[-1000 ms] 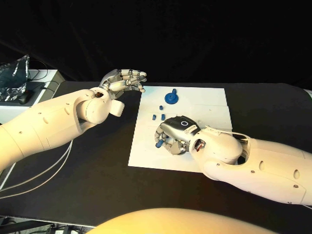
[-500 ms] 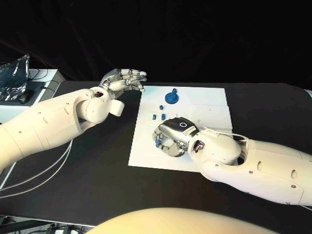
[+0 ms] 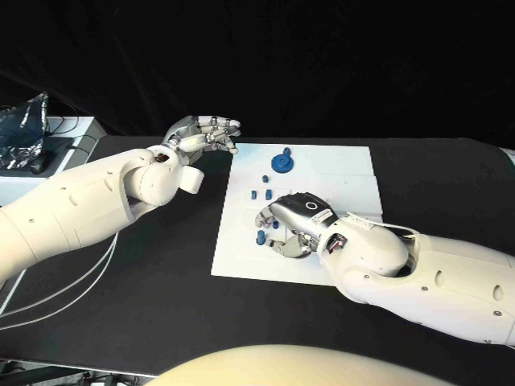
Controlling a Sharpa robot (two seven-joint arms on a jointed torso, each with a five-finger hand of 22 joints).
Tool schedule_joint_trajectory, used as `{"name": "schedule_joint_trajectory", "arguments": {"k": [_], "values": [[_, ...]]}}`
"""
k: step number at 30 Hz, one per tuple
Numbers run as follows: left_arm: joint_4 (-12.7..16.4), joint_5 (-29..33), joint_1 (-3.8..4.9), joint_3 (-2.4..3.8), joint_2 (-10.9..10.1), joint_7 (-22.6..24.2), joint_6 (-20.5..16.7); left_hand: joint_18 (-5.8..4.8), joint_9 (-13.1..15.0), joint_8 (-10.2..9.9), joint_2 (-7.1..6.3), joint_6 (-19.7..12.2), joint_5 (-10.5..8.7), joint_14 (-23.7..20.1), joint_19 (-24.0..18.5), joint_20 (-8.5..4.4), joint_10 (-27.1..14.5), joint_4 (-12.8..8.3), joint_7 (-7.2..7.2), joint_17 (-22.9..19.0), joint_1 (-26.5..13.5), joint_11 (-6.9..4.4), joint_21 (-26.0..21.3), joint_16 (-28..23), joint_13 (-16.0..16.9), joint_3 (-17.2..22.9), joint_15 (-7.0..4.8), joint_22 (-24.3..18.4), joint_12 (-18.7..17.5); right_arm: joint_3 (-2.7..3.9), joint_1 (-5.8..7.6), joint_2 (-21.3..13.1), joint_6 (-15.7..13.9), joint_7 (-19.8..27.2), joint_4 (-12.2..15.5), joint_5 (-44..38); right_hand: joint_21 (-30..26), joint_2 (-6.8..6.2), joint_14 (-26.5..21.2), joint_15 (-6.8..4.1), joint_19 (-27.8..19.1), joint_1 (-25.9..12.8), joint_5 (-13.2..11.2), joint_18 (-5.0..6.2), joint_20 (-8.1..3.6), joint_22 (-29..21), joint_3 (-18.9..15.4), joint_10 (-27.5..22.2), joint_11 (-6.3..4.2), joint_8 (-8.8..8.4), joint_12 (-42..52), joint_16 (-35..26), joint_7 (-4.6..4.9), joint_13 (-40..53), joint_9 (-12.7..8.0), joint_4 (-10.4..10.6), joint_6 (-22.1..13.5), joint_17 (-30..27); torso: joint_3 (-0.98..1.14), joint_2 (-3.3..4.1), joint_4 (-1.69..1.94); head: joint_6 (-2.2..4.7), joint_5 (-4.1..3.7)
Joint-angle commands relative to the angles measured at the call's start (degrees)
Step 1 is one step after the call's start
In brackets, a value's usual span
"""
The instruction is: Assemble the parts on the task board
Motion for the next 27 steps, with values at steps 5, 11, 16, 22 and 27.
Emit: {"name": "schedule_joint_trajectory", "arguments": {"k": [5,11,16,22,27], "values": [[-0.1,0.3,0.02,0.03,0.1,0.2,1.2,0.69,-0.1,0.3,0.15,-0.2,-0.02,0.2,0.5,0.10,-0.4,0.1,0.20,0.1,0.1,0.07,-0.4,-0.4,-0.1,-0.4,0.21,-0.1,-0.3,0.57,0.02,-3.0,-6.7,-0.3,1.8,3.4,-2.5,1.28,0.3,0.55,-0.1,2.7,0.4,1.13,0.36,2.0,-6.0,-2.8,0.15,-1.84,2.6,-0.7,-0.65,-0.2,-1.1,1.5,-3.3,-1.1,-0.01,-0.11,-0.10,0.60,-0.46],[-0.2,0.4,-0.03,0.02,0.0,0.1,1.5,0.69,-0.1,0.2,0.12,-0.2,-0.03,0.2,0.5,0.11,-0.5,0.1,0.19,0.1,0.1,0.07,-0.5,-0.4,-0.1,-0.4,0.22,-0.1,-0.3,1.70,1.41,-8.2,-8.3,2.2,2.9,17.8,-1.2,2.15,0.5,0.04,0.6,4.2,2.5,0.90,0.01,2.5,-7.0,-0.5,-0.53,-1.32,6.1,-0.4,1.14,0.1,-2.1,3.0,-3.5,-0.9,0.00,-0.33,-0.25,1.40,-1.63],[0.1,0.5,-0.47,0.01,-0.3,0.3,1.6,0.68,-0.1,0.2,0.09,-0.3,-0.04,0.2,0.5,0.14,-0.5,0.2,0.20,0.1,0.0,0.09,-0.6,-0.5,-0.2,-0.5,0.25,-0.2,-0.3,2.20,4.63,-13.9,-2.8,4.2,3.1,33.2,6.7,2.46,2.0,-1.02,2.5,2.0,5.3,-0.44,-0.83,6.4,-3.1,10.5,-1.93,2.01,10.2,3.3,1.38,2.2,-1.9,6.4,2.5,4.6,0.08,-0.66,-0.60,2.73,-3.16],[1.5,0.7,-1.80,0.02,-1.6,0.5,1.2,0.68,-0.2,0.2,0.10,-0.3,-0.04,0.2,0.5,0.15,-0.5,0.3,0.20,0.1,0.0,0.09,-0.6,-0.5,-0.2,-0.5,0.25,-0.3,-0.3,2.19,8.09,-21.7,6.1,-1.0,5.2,43.1,14.2,3.78,3.2,-2.97,3.7,-2.9,6.1,-1.75,-2.70,10.5,-8.1,18.5,-4.22,8.45,67.7,7.5,-0.95,62.6,2.9,11.4,2.2,10.6,0.10,-1.21,-1.24,3.29,-4.55],[2.2,1.0,-2.66,0.02,-2.1,0.6,1.1,0.68,-0.2,0.2,0.11,-0.3,-0.03,0.2,0.5,0.16,-0.5,0.3,0.20,0.2,-0.1,0.09,-0.7,-0.5,-0.2,-0.6,0.25,-0.3,-0.3,1.79,8.90,-24.9,11.6,-7.8,5.8,42.9,18.2,5.58,4.9,-3.01,4.6,-9.6,9.8,-2.46,-2.78,12.3,-14.3,25.7,-4.58,12.47,82.3,12.5,-1.54,80.5,7.3,13.1,1.2,21.1,0.28,-1.56,-1.42,2.74,-5.27]]}}
